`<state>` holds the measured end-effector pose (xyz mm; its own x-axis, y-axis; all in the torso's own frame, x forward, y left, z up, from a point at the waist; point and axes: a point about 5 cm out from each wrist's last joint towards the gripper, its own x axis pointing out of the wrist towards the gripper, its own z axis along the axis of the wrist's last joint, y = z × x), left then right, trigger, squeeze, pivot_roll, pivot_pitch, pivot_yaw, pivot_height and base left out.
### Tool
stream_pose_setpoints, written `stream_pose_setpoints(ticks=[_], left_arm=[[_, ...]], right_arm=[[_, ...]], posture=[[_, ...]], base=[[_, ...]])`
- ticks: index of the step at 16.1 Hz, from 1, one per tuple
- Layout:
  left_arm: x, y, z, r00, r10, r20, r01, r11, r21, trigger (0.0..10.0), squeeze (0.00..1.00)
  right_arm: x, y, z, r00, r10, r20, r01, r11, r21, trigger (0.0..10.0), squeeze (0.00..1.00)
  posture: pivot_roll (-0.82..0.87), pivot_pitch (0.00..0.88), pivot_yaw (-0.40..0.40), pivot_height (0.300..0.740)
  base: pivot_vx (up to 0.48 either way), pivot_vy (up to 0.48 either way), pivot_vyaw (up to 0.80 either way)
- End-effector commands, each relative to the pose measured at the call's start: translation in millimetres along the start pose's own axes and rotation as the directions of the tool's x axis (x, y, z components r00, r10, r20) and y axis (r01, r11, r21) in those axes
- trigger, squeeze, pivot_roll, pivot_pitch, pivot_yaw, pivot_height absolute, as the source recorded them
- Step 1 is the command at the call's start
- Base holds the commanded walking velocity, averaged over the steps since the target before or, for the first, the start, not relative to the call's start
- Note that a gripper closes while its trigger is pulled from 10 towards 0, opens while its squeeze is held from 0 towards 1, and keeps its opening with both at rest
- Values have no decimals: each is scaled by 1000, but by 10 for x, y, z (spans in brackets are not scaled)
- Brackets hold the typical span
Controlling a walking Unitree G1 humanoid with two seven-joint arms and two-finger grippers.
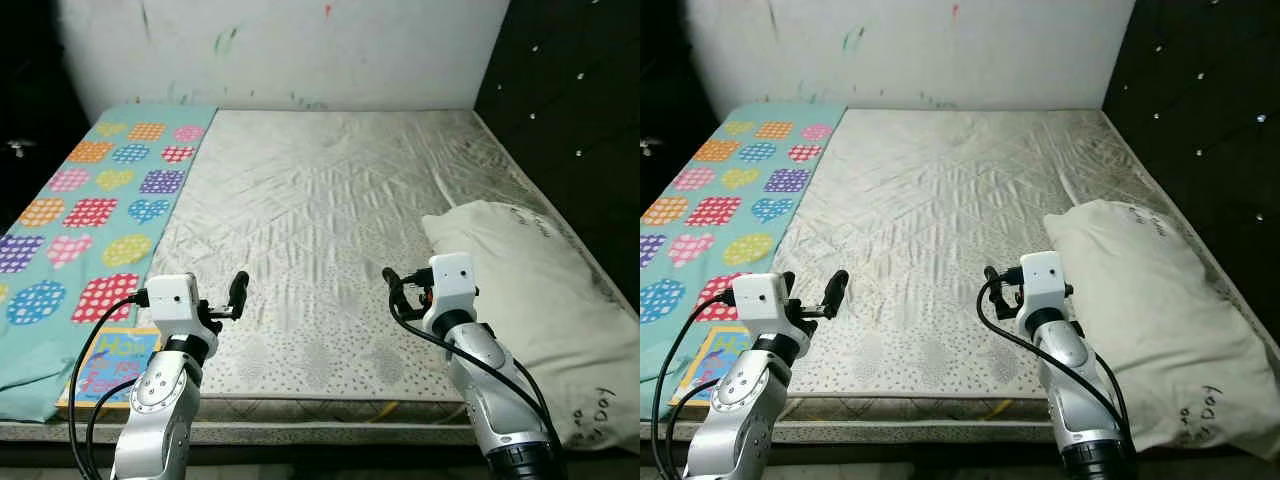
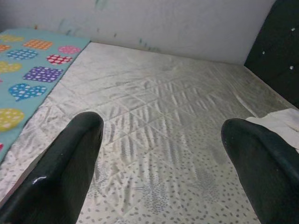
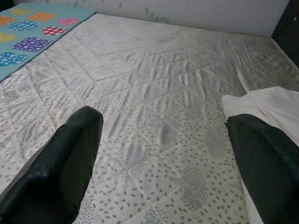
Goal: Clean up the room
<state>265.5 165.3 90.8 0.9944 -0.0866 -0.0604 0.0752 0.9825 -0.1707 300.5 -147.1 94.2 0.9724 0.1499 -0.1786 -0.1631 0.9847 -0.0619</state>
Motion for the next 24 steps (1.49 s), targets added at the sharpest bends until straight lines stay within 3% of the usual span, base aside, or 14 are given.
stream_pose_setpoints(ticks=[1,4,9,21,24], left_arm=[[-2,-11,13,1000,3,-1,-3,1000,7,10000,0],[2,-24,7,1000,-11,-3,11,1000,-12,10000,0],[8,-28,6,1000,-11,-1,11,1000,-13,10000,0],[21,-46,14,1000,-8,0,8,1000,25,10000,0],[24,-47,6,1000,-7,-5,7,1000,23,10000,0]], right_arm=[[-2,-43,24,1000,-17,11,17,1000,1,10000,0],[-5,-43,25,1000,-17,12,17,1000,3,10000,0],[-9,-56,14,1000,-21,7,21,1000,2,10000,0],[-1,-63,13,1000,-14,6,14,1000,-22,10000,0],[-4,-68,13,1000,-16,6,16,1000,-23,10000,0]], posture=[[-119,59,16,740],[-120,59,18,740],[-121,59,18,740],[-128,60,12,740],[-128,60,12,740]], base=[[0,0,0],[0,0,0],[0,398,0],[0,0,0],[0,-326,0]])
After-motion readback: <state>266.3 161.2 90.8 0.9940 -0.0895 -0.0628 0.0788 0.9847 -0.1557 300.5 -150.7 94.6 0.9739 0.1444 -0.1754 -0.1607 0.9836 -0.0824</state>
